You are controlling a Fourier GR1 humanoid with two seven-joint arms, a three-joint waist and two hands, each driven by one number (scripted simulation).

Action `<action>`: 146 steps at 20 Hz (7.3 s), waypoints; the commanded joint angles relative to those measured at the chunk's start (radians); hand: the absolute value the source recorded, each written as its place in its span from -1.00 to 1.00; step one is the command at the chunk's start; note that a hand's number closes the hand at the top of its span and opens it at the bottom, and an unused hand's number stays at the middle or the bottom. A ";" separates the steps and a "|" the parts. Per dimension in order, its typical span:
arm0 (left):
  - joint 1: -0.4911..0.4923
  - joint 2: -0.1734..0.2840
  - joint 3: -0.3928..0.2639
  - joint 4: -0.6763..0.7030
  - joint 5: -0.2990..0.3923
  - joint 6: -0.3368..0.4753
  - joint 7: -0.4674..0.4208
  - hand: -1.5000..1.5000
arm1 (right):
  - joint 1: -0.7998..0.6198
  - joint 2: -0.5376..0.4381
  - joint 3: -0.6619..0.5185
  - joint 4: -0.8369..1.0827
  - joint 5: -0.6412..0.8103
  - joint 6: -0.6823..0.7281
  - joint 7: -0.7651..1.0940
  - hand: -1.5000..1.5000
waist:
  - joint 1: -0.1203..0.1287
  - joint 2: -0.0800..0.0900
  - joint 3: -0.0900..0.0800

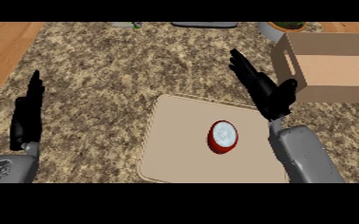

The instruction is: Pick the can from the tray and place it in the cardboard box

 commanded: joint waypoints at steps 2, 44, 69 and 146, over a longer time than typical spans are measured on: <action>-0.015 -0.033 -0.066 -0.088 0.016 -0.088 -0.004 0.00 | 0.092 -0.010 0.084 -0.127 0.090 -0.037 0.049 -1.00 | -0.039 0.015 0.020; -0.067 -0.177 -0.193 -0.246 -0.001 -0.441 0.031 0.00 | 0.183 -0.062 0.501 -0.760 0.991 0.453 0.726 -1.00 | -0.020 0.023 0.021; -0.122 -0.278 -0.087 -0.184 -0.120 -0.521 0.044 0.00 | 0.199 0.092 0.424 -0.313 1.228 0.304 0.414 -1.00 | -0.023 0.024 0.021; -0.105 -0.369 -0.033 -0.240 -0.183 -0.587 0.062 0.00 | 0.209 -0.663 -0.717 -0.199 0.495 0.247 -0.291 1.00 | -0.014 0.026 0.021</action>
